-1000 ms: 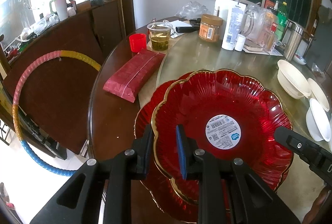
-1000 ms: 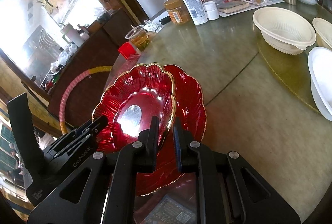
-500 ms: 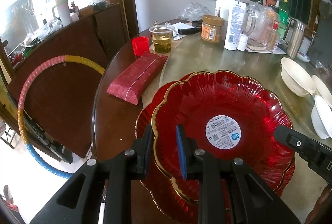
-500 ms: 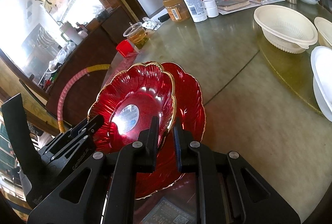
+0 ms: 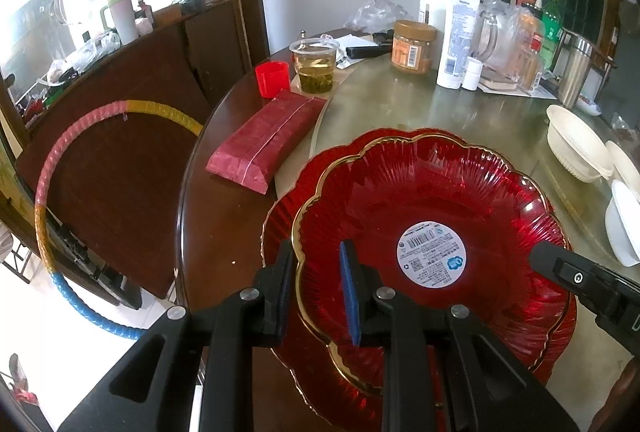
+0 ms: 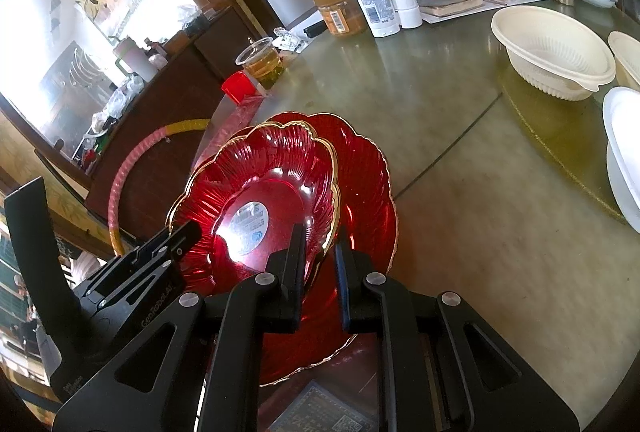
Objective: Organize plates and bowls
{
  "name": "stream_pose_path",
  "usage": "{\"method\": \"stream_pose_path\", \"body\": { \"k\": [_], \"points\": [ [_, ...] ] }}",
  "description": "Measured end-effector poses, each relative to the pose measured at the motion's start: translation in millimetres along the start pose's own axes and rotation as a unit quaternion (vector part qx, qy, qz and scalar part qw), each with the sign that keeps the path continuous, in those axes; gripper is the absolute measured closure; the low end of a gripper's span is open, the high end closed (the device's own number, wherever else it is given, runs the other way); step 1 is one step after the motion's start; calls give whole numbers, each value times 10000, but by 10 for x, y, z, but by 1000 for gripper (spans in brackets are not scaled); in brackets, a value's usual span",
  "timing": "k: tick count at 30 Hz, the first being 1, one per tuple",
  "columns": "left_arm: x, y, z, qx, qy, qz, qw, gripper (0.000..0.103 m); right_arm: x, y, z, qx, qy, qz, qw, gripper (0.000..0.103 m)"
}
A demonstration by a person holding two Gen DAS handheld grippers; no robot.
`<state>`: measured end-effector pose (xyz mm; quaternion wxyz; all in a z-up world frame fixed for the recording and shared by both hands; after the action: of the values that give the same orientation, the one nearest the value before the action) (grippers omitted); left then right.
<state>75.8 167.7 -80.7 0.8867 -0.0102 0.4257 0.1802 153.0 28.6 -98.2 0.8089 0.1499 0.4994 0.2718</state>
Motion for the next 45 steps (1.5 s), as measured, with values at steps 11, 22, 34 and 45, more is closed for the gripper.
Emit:
{"method": "stream_pose_path", "body": {
  "k": [11,22,34,45],
  "points": [
    [38,-20,-5,-7,89,-18,10000,81,29,-9,9,-6,34,-85,10000,90],
    [54,-44,-11,46,171,12,9998,78,69,-13,12,15,135,-190,9997,89],
    [-20,-96,12,152,111,-12,9998,45,27,111,4,-177,143,-166,9996,61],
    [-217,19,105,-38,-227,353,9991,26,-218,8,23,32,-96,21,9999,48]
  ]
}}
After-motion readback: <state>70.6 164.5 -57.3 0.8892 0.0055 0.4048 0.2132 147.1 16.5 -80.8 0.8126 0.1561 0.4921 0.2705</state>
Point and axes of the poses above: each gripper's, at about its wrist camera, not at the fingertips, and x roughly the way its jaws point, y to its left, z to its top, the point moved 4 cm from there along x, roughly the way its jaws point, and after that the axes turned 8 degrees about x, right-handed, at the moved point
